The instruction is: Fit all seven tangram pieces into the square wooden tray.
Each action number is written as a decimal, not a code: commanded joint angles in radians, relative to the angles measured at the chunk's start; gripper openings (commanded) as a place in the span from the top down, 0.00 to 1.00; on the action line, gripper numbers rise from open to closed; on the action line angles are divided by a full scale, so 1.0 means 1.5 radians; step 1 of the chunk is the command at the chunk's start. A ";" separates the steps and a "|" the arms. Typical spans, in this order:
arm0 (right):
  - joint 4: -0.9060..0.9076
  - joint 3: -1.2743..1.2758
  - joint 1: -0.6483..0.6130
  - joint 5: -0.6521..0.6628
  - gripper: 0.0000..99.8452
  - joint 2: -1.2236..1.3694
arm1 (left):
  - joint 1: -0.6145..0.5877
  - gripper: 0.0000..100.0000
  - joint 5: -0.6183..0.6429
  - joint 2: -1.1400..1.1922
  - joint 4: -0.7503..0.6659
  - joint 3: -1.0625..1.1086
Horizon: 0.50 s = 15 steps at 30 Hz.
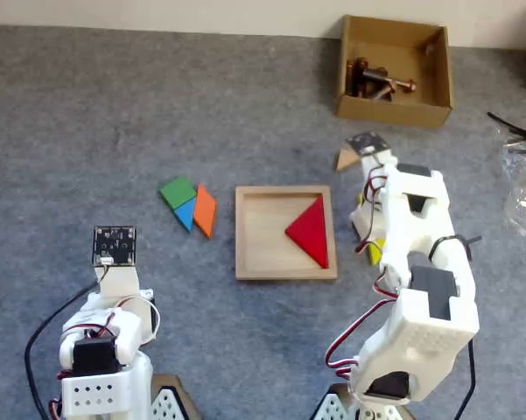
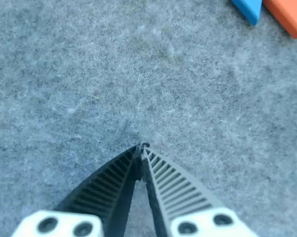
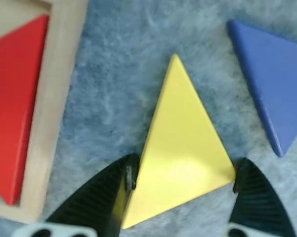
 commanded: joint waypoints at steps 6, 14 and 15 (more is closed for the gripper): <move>0.016 -0.007 -0.010 -0.079 0.73 0.006 | -0.006 1.00 0.001 0.005 0.005 0.014; 0.019 -0.017 -0.028 -0.090 0.73 0.007 | -0.006 1.00 0.001 0.005 0.005 0.014; 0.019 -0.017 -0.029 -0.091 0.73 0.007 | -0.006 1.00 0.001 0.005 0.005 0.014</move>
